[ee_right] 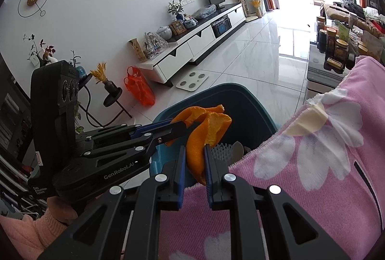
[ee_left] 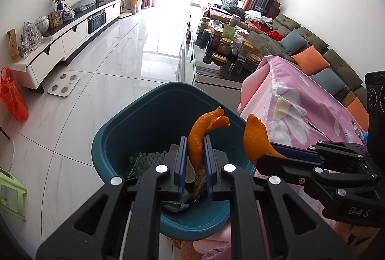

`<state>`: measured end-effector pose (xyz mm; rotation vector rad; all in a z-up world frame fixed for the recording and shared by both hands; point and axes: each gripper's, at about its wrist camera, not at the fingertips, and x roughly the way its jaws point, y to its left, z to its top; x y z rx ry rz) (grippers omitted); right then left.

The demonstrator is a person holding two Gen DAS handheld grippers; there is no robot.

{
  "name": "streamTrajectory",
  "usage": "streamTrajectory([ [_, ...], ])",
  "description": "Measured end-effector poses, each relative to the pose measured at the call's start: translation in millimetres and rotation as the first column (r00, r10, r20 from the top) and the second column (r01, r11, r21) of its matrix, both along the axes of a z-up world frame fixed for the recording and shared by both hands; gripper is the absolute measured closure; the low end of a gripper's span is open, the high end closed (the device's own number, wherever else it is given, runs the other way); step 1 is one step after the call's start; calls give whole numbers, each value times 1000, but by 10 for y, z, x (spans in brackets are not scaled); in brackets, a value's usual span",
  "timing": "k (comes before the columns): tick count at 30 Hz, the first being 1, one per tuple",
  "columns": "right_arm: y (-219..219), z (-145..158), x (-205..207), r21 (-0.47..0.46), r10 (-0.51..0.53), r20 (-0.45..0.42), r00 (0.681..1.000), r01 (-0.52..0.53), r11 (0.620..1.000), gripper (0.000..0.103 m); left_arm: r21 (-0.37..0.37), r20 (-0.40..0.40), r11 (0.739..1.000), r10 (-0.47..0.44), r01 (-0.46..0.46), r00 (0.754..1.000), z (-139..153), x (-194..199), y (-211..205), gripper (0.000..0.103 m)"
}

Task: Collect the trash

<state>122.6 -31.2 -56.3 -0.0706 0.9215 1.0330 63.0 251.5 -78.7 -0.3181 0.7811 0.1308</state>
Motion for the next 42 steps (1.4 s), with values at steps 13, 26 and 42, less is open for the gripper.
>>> streamTrajectory([
  [13,140,-89,120,-37,-14,-38,999,13,999,88,-10,-40,1000,20,-21,999,-146,144,65,89],
  [26,113,-135,259,-15,-48,-88,995,47,999,86,-23,-56,999,38,-39,998,-257,293,109,76],
  [42,-280,-38,139,45,-107,-36,994,109,993,51,48,64,998,44,-48,997,47,-96,-31,16],
])
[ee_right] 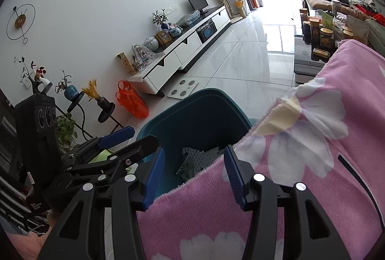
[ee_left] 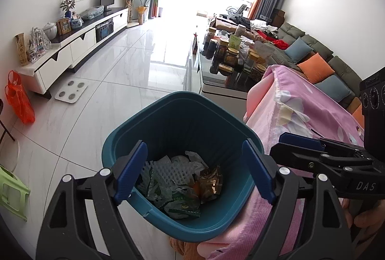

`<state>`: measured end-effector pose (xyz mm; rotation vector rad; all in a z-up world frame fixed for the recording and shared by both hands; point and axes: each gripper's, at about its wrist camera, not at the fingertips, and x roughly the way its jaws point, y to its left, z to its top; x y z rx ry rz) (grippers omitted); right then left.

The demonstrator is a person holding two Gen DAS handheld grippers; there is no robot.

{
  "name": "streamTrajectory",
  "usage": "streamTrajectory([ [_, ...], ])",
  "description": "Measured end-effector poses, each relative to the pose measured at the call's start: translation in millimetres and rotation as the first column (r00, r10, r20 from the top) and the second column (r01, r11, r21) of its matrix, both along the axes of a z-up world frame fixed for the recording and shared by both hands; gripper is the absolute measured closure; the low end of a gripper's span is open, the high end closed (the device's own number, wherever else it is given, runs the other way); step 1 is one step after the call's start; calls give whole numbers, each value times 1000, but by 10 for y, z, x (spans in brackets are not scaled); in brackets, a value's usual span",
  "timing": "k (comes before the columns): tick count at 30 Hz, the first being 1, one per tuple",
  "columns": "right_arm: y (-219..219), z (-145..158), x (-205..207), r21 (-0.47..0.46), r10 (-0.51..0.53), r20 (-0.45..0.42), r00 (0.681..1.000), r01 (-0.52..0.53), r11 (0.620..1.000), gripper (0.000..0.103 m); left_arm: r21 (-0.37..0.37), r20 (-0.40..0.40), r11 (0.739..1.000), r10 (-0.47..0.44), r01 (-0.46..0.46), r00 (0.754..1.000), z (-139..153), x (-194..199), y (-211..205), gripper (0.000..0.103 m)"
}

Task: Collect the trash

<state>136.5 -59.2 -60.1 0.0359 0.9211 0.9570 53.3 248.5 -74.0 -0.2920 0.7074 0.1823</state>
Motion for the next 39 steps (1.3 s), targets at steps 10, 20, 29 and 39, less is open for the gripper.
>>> streamTrajectory([
  [10,-737,155,-403,20,-117,151,982,116,993,19,57,150,998,-40,32,988,312,-469,-445,6],
  [20,-1647,262,-787,51,-342,307,888,343,938,7,145,231,984,-139,108,963,512,-574,-1255,6],
  [29,-2171,284,-1023,93,-493,399,773,501,860,7,200,290,967,-214,160,933,596,-505,-1795,6],
  [39,-2557,282,-1239,130,-612,476,632,637,760,7,239,340,949,-279,204,898,639,-448,-2201,6],
])
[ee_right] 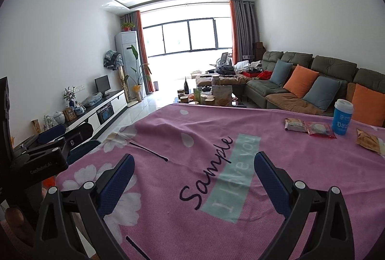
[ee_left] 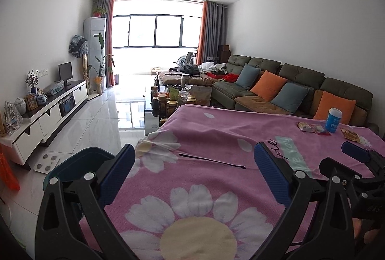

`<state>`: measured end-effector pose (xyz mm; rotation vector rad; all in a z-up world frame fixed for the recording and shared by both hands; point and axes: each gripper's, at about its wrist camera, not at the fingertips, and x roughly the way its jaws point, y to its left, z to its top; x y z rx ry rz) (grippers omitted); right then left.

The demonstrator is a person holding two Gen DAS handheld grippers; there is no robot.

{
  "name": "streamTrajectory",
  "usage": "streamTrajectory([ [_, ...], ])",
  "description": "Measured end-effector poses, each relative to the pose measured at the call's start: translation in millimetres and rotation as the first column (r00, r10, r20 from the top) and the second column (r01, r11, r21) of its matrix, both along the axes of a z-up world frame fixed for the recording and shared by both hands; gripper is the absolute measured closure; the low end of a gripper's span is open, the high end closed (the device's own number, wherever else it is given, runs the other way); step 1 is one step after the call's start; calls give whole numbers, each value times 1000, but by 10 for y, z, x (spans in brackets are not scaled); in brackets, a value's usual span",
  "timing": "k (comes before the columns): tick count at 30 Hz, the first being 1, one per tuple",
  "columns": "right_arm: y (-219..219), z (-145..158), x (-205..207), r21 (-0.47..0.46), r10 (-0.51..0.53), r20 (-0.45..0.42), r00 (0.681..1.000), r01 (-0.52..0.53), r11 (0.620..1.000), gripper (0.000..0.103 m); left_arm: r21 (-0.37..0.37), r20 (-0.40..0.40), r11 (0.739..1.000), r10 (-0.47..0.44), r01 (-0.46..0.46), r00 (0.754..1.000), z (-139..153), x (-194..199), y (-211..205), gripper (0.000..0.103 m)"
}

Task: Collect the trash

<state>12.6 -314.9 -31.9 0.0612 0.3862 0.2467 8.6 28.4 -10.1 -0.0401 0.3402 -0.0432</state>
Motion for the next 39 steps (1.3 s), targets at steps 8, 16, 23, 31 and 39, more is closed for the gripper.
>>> streamTrajectory([
  [8,-169,35,-114,-6,-67,50,996,68,998,7,17,21,1000,-5,5,1000,3,-6,-124,6],
  [16,-233,73,-199,-12,-102,68,992,103,995,7,35,47,999,-2,1,999,12,-31,-199,6],
  [23,-252,115,-252,-18,-123,99,987,125,992,7,48,70,999,-3,-1,998,23,-42,-262,6],
  [31,-297,149,-278,-15,-148,120,982,151,988,7,52,85,999,-3,-2,996,27,-36,-286,6],
  [39,-321,170,-292,-10,-161,129,978,164,986,7,59,97,998,-2,-4,995,33,-48,-305,6],
])
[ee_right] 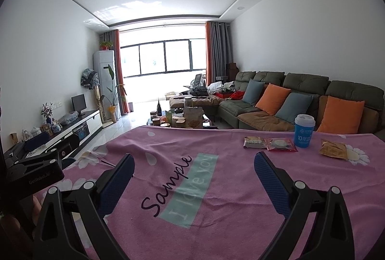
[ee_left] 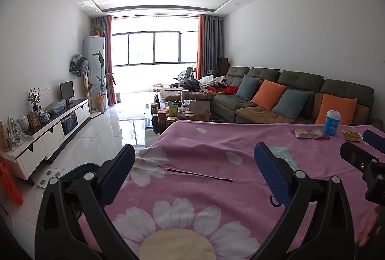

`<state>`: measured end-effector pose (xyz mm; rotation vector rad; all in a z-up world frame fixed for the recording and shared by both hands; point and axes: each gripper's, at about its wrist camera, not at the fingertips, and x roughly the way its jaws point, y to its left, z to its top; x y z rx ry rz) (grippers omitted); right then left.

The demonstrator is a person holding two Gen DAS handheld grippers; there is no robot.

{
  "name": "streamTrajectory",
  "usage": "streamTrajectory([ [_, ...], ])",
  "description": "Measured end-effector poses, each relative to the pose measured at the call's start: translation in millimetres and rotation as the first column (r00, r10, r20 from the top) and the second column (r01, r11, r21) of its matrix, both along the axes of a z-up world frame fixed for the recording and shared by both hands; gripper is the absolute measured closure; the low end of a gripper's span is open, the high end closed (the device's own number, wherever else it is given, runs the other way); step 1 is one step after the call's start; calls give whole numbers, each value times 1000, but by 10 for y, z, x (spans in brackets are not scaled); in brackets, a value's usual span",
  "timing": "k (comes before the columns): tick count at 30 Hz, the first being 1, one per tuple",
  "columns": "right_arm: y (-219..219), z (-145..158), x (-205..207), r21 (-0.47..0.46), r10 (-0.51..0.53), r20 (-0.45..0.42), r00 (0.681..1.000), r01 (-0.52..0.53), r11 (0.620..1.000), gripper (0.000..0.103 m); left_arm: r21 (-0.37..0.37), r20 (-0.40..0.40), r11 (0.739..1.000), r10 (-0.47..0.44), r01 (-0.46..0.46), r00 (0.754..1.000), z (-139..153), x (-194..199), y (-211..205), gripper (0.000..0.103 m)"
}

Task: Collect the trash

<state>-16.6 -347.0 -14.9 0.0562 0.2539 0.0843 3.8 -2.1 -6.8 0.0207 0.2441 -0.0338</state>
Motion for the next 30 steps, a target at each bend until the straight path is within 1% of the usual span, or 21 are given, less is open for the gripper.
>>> streamTrajectory([
  [30,-21,30,-5,-3,-11,7,1000,11,1000,7,-1,12,1000,13,-13,1000,41,-14,-22,6],
])
